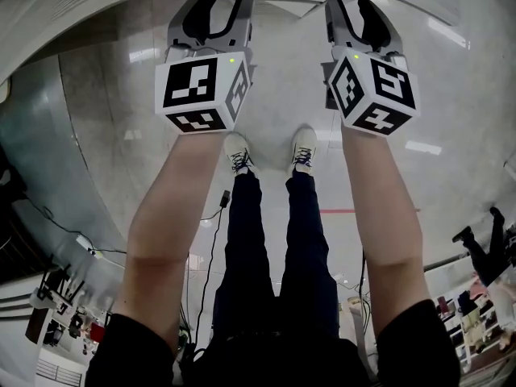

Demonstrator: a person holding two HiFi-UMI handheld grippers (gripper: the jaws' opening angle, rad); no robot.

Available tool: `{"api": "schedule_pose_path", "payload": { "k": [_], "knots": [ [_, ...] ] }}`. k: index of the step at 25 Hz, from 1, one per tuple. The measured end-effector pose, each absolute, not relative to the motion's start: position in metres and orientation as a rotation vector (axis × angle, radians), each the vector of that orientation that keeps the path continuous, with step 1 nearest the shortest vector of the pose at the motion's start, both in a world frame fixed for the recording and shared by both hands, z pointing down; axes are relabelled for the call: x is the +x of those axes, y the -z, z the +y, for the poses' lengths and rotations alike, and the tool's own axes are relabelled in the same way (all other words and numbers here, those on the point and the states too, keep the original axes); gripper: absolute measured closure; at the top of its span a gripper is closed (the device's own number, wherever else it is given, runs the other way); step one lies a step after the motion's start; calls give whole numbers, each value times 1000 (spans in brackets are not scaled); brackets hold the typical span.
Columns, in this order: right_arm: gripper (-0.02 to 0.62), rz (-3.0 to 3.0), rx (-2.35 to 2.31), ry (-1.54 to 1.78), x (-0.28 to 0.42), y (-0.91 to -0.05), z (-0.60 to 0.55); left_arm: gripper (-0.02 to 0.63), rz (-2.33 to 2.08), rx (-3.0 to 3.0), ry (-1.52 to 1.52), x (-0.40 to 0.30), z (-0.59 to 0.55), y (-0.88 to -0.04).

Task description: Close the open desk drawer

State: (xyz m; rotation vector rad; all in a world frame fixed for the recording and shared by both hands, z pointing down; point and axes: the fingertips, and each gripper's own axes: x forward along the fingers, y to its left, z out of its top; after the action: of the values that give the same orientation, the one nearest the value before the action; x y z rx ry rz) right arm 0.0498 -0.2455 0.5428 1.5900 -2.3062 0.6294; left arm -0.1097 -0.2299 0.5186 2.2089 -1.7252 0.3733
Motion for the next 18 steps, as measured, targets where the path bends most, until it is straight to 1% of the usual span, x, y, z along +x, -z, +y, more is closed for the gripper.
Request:
{"api": "schedule_pose_path", "payload": {
  "k": [8, 18],
  "knots": [
    [400, -2246, 1666, -716, 50, -540, -258, 426, -1754, 2145, -341, -112, -243, -516],
    [405, -2225, 1693, -703, 50, -540, -252, 425, -1741, 2149, -332, -112, -237, -517]
  ]
}}
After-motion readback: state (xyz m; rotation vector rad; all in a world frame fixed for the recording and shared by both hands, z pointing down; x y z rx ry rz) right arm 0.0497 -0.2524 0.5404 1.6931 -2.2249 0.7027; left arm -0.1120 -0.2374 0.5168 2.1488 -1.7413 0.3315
